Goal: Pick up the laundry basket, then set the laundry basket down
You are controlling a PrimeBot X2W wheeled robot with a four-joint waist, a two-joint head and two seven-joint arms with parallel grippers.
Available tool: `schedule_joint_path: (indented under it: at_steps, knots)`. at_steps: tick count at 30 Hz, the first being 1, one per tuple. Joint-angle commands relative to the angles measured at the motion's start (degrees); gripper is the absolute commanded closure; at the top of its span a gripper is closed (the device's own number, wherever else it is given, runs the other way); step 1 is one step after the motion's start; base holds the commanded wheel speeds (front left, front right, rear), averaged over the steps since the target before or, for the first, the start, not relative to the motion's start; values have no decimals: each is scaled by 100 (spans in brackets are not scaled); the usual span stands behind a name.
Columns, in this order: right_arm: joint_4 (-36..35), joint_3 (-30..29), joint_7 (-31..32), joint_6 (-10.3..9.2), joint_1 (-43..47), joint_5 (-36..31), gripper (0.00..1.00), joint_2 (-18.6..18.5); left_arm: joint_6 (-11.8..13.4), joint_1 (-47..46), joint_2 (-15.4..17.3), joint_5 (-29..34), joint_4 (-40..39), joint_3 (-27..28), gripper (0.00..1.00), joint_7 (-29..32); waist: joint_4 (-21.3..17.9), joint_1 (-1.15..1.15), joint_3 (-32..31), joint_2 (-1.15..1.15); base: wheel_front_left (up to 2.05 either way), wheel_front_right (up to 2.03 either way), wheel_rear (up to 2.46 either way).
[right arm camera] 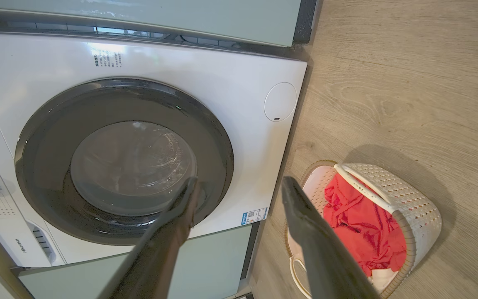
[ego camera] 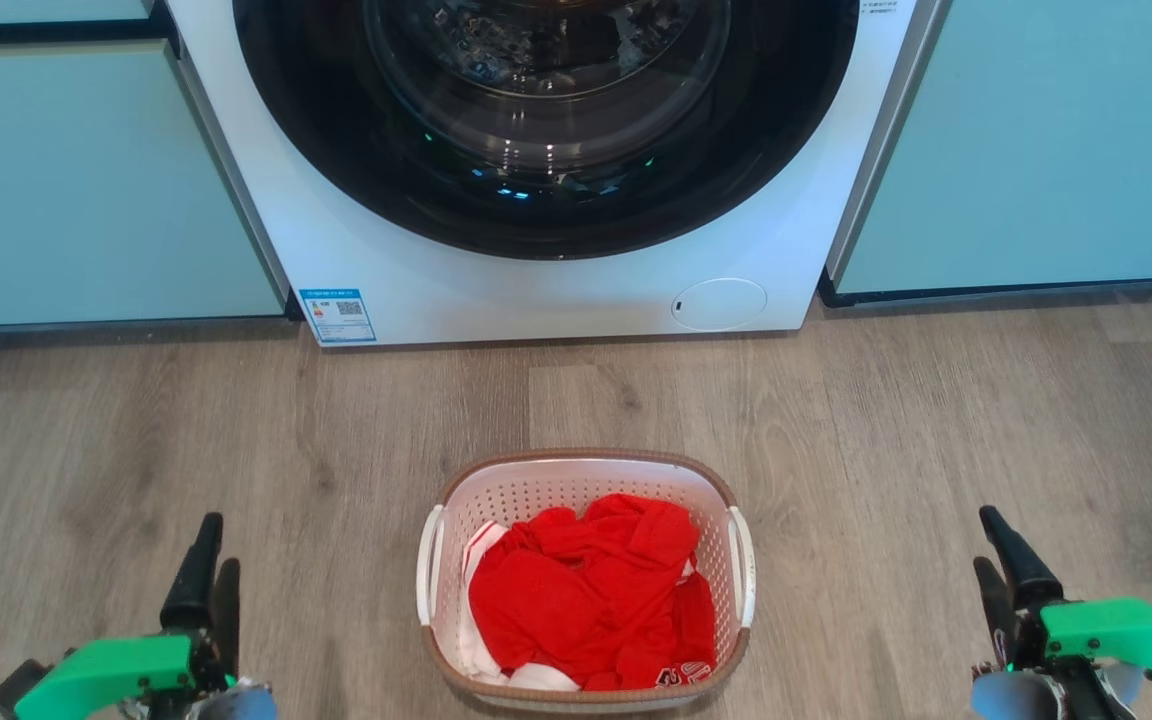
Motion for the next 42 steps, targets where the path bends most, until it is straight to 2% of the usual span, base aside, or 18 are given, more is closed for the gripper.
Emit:
schedule_joint_path:
  at_steps: [1,9,26,32,39,42]
  knots:
    - [-204,17,-54,8,-294,-56,0,-25,-7,-303,55,71,-183,82,0,-43,1,0,1,0,0,0,0]
    - [-399,39,-189,10,-387,-701,0,-31,-10,-378,62,429,-281,265,0,-179,14,0,1,0,0,0,0]
    - [-1145,442,-492,16,-652,-2916,0,-43,26,-457,78,1542,-785,402,0,-485,80,0,25,0,0,0,0]
    - [-1377,642,-593,18,-724,-3655,0,-47,363,-449,83,2300,-1225,231,0,-586,89,0,49,0,0,0,0]
    - [-1556,901,-710,20,-801,-4535,0,-52,1031,-407,90,3419,-1739,-305,0,-705,87,0,68,0,0,0,0]
    - [-1620,954,-761,21,-814,-4807,0,-54,1244,-397,92,3927,-1858,-562,0,-756,85,0,72,0,0,0,0]
